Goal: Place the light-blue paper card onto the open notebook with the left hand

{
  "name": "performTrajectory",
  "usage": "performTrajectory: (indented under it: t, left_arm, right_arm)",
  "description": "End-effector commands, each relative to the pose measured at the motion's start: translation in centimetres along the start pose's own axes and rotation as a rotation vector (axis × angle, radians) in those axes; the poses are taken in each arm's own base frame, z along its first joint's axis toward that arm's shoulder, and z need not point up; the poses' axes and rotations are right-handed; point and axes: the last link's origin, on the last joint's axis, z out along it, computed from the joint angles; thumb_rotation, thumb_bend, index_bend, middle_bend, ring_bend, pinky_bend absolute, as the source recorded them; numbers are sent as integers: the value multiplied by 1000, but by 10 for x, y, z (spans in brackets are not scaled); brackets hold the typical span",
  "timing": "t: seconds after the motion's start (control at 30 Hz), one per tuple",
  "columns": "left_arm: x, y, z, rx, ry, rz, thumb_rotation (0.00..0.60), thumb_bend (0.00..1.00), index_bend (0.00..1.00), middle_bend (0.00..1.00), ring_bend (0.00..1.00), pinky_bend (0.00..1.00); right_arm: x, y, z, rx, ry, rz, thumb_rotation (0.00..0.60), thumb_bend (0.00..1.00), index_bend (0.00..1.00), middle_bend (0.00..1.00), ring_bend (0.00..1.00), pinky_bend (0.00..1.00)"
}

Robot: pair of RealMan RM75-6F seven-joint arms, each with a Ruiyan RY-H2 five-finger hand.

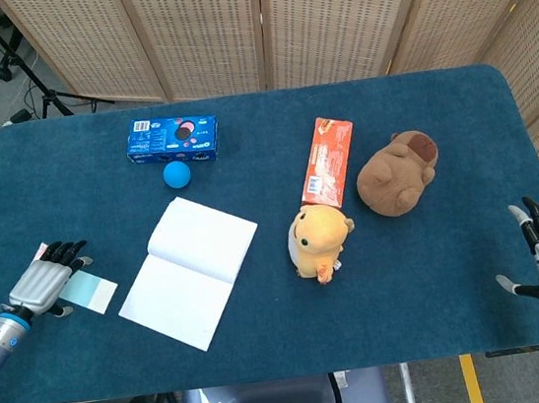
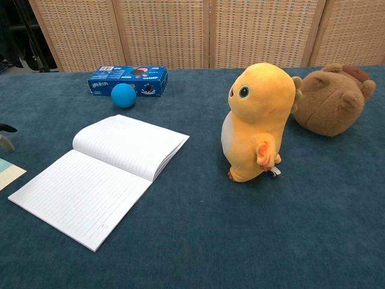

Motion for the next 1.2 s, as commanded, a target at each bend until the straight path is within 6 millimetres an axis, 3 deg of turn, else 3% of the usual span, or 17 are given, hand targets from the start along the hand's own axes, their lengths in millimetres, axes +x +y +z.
performTrajectory:
  t: [0.03,0.3,0.5,0.97,1.2]
  left_arm:
    - [-2,0,2,12,-25,-7,600,35,322,0,0,0]
    - [-4,-2,3,38,-63,5,600,61,533,0,0,0]
    - [5,-5,-2,46,-21,-14,600,91,615,0,0,0]
    - [14,-6,-17,42,35,-50,600,105,630,0,0,0]
    - [53,18,-31,-58,193,-137,600,109,630,0,0,0]
  right_arm:
    - [0,0,0,0,1,0,600,0,2,0,0,0]
    - [-1,0,0,2,-6,-1,600,0,2,0,0,0]
    - [0,0,-1,2,-5,4,600,0,2,0,0,0]
    - [4,1,-3,10,2,22,600,0,2,0,0,0]
    - [7,2,-4,10,6,33,600,0,2,0,0,0]
